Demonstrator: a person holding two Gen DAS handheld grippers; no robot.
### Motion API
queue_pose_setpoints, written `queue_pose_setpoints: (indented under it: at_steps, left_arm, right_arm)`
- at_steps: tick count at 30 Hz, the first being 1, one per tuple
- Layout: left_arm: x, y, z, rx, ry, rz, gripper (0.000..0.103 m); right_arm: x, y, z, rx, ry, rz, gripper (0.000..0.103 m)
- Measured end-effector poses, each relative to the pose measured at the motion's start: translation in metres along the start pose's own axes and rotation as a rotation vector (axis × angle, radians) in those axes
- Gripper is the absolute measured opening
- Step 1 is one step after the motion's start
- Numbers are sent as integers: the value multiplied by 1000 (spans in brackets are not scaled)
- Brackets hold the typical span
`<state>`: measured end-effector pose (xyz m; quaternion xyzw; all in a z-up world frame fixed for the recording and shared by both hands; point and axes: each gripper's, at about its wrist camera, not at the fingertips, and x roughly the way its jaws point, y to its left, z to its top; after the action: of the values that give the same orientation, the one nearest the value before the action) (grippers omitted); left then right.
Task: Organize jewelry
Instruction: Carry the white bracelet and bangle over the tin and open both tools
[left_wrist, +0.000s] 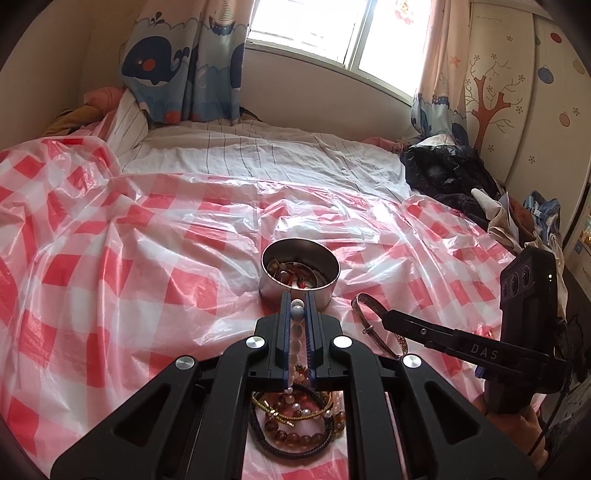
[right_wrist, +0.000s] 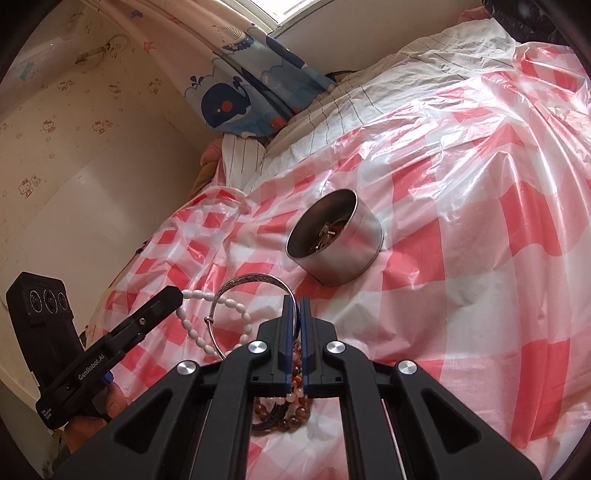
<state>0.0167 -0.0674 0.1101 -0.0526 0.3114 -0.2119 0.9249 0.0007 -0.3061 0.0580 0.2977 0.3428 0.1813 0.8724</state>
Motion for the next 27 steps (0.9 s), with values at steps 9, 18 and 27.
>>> queue_pose_setpoints:
  at_steps: [9, 18, 27]
  left_arm:
    - [16, -4, 22, -21, -23, -20, 6]
    - [41, -8, 53, -35, -52, -42, 6]
    - [71, -13, 65, -52, -54, -58, 6]
  right_arm:
    - [7, 4, 20, -48, -30, -101, 4]
    - [27, 8, 52, -127, -51, -190, 4]
    - [52, 21, 65, -238, -74, -304, 4]
